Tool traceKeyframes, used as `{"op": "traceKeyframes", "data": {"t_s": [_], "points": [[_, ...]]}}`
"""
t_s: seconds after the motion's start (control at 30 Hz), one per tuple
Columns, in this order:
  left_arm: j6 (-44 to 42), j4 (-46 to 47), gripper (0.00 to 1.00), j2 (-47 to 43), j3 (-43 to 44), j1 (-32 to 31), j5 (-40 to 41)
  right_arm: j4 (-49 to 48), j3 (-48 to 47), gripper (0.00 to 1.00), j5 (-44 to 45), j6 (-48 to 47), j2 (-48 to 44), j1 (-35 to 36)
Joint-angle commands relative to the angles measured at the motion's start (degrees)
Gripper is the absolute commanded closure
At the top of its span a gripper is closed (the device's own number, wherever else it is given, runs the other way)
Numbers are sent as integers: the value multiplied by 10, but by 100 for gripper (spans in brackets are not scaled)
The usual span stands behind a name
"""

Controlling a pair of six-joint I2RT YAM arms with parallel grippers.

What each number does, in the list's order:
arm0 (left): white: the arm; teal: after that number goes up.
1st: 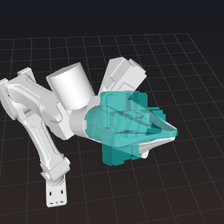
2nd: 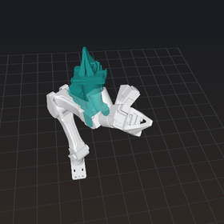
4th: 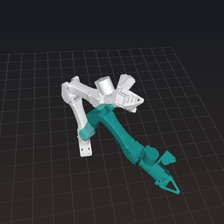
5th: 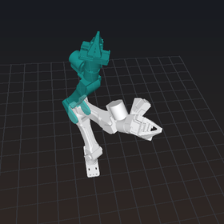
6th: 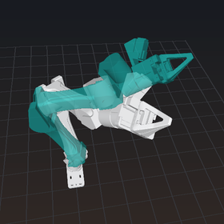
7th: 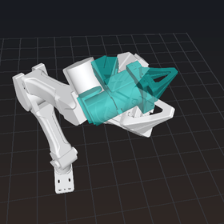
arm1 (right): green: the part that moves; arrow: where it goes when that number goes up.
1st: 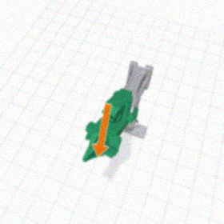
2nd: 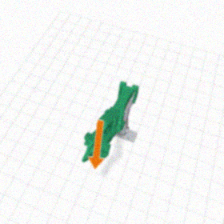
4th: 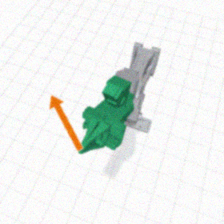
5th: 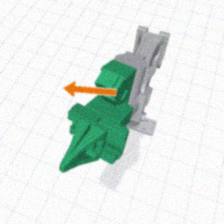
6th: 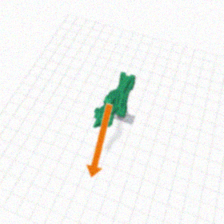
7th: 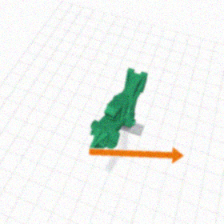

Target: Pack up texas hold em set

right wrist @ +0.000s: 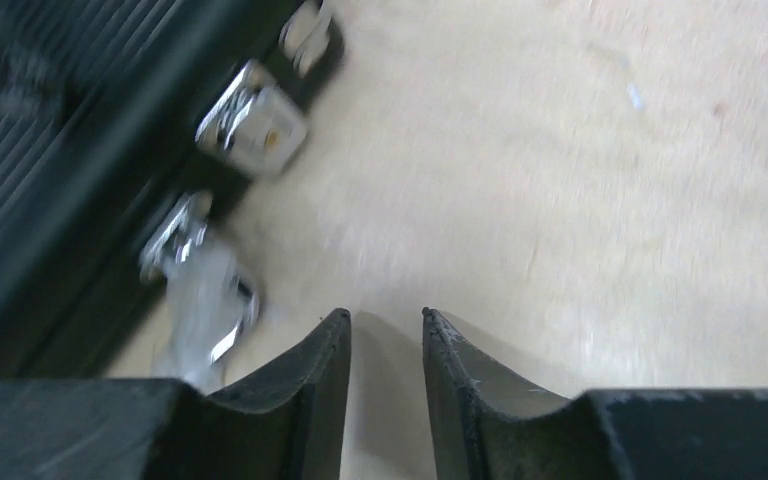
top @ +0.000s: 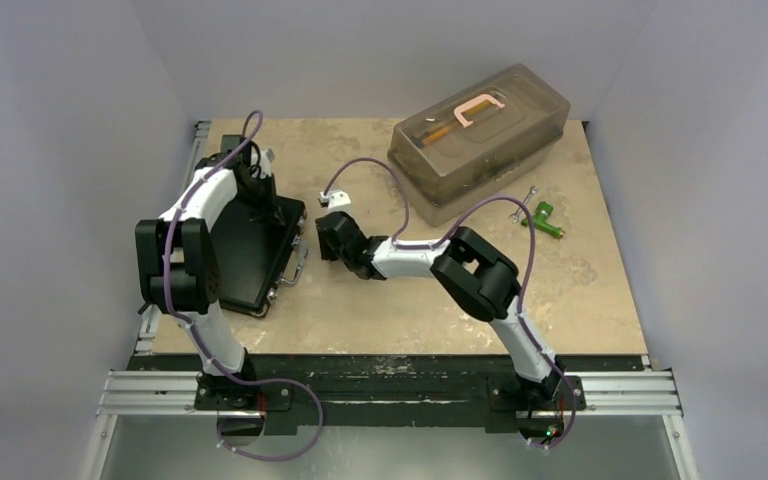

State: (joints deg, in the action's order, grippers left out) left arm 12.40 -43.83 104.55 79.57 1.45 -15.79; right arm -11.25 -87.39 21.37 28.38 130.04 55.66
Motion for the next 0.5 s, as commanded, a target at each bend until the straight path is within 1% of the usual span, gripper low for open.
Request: {"op": "traceKeyframes", "data": {"t_s": [0.0,0.1,0.17,0.3,0.47], "points": [[-15,-8,100,26,6,-5,25,8,73,64,-53,-49,-96,37],[-16,-12,100,24,11,-4,20,-49,130,51,-135,-39,-140,55],[-17,-13,100,24,12,-5,18,-87,150,44,-183,-27,-151,68],[-17,-13,100,23,12,-5,15,-93,123,42,-228,-15,-138,89],[-17,-14,100,24,12,-6,12,-88,90,43,-252,16,-115,92]]}}
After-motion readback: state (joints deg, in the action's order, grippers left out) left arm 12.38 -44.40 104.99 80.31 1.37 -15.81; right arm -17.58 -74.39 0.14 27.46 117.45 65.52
